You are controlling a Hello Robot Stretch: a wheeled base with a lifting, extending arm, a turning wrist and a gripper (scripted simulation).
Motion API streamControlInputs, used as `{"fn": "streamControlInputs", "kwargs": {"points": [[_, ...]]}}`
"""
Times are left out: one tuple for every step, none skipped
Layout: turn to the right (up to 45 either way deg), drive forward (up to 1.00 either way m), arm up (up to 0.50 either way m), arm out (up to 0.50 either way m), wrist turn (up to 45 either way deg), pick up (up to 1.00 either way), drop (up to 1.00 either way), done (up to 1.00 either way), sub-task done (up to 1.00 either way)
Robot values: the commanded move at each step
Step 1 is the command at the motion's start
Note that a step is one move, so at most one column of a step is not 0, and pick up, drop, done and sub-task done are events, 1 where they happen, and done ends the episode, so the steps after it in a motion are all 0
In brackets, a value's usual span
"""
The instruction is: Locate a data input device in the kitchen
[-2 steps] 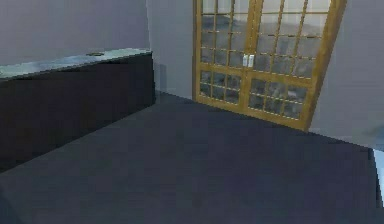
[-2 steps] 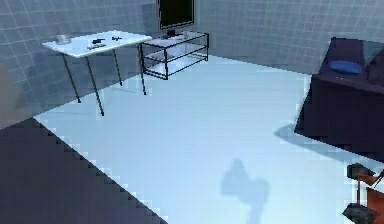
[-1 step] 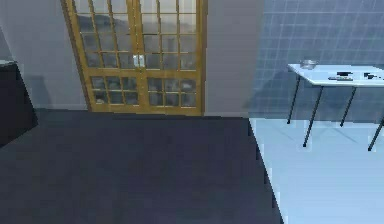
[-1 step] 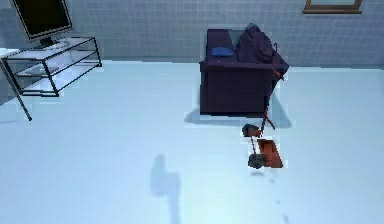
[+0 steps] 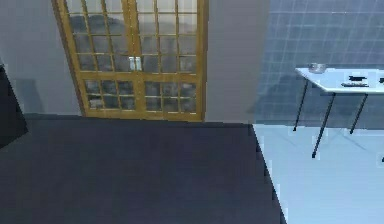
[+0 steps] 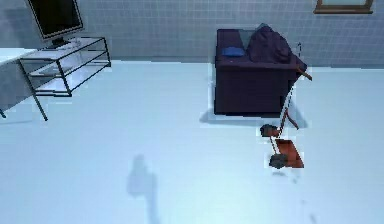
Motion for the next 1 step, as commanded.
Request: {"fn": "streamControlInputs", "kwargs": {"points": [[-42.0,0.00,0.00,0.00,0.0,0.00,0.00,0.00,0.00]]}}
